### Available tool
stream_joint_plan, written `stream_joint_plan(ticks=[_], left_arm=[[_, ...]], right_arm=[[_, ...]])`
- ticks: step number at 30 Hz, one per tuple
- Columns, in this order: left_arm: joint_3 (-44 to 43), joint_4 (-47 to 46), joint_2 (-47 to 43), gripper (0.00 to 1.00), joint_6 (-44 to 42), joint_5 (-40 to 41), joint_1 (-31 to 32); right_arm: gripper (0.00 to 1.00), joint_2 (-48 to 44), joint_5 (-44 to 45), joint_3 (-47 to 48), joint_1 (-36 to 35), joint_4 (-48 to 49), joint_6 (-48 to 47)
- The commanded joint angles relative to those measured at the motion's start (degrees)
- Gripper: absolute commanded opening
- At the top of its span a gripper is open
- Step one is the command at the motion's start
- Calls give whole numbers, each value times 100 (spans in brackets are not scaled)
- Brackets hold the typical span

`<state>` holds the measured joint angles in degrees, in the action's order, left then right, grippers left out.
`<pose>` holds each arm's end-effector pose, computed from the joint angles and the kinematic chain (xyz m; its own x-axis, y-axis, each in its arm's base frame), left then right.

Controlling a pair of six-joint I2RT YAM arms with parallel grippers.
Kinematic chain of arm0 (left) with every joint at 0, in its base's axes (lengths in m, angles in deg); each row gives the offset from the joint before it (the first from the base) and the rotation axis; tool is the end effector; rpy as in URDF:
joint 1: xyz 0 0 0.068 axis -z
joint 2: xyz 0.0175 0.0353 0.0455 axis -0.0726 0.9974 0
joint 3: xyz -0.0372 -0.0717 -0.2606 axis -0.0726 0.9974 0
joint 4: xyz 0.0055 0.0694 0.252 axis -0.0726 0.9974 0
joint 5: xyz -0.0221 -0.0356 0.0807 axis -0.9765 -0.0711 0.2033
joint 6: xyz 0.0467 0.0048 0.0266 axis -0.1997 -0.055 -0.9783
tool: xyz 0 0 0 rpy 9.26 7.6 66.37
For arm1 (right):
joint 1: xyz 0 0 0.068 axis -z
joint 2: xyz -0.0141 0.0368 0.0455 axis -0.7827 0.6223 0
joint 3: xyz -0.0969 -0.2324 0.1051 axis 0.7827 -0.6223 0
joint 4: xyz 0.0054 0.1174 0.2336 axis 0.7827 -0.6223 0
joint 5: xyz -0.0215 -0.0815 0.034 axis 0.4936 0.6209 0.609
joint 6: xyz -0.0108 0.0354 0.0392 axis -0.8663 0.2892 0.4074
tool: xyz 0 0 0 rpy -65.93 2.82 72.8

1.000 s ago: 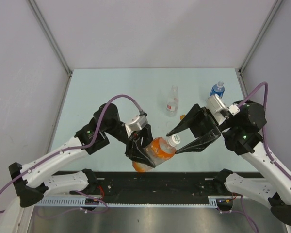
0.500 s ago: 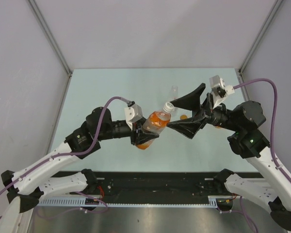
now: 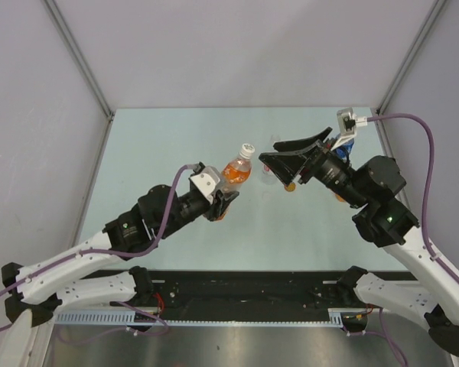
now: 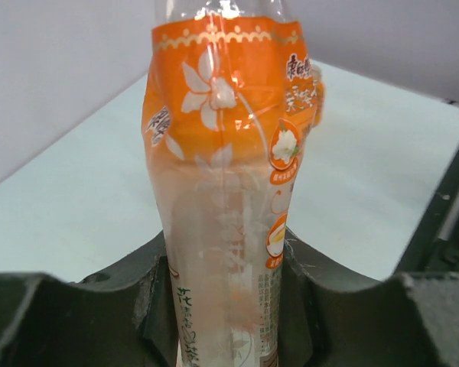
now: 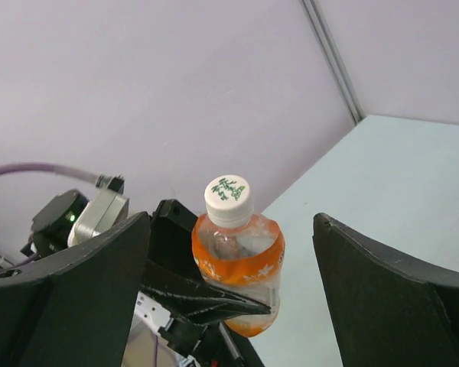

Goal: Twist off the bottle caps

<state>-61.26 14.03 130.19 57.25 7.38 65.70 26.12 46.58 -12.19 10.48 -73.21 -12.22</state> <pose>0.0987 -0.1694 0.3858 0.0173 0.1160 -0.9931 0.7874 0.6106 0.0850 0.1253 0.1193 0.4687 -0.2561 0.4761 -0.8413 -0.7839 0.4069 0.4689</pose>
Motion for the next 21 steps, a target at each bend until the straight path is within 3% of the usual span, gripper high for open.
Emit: stream_joint_plan(ticks=[1, 10, 16, 21], left_arm=[[18, -310, 130, 0, -626, 1429, 533], [18, -407, 315, 0, -777, 1975, 860], [27, -389, 341, 0, -777, 1984, 895], [1, -372, 368, 0, -794, 1984, 904]], right_arm=[[89, 130, 1197, 227, -457, 28, 265], [81, 403, 2077, 332, -1099, -201, 54], [68, 447, 2209, 332, -1214, -201, -69], [65, 482, 2236, 341, -1223, -175, -122]])
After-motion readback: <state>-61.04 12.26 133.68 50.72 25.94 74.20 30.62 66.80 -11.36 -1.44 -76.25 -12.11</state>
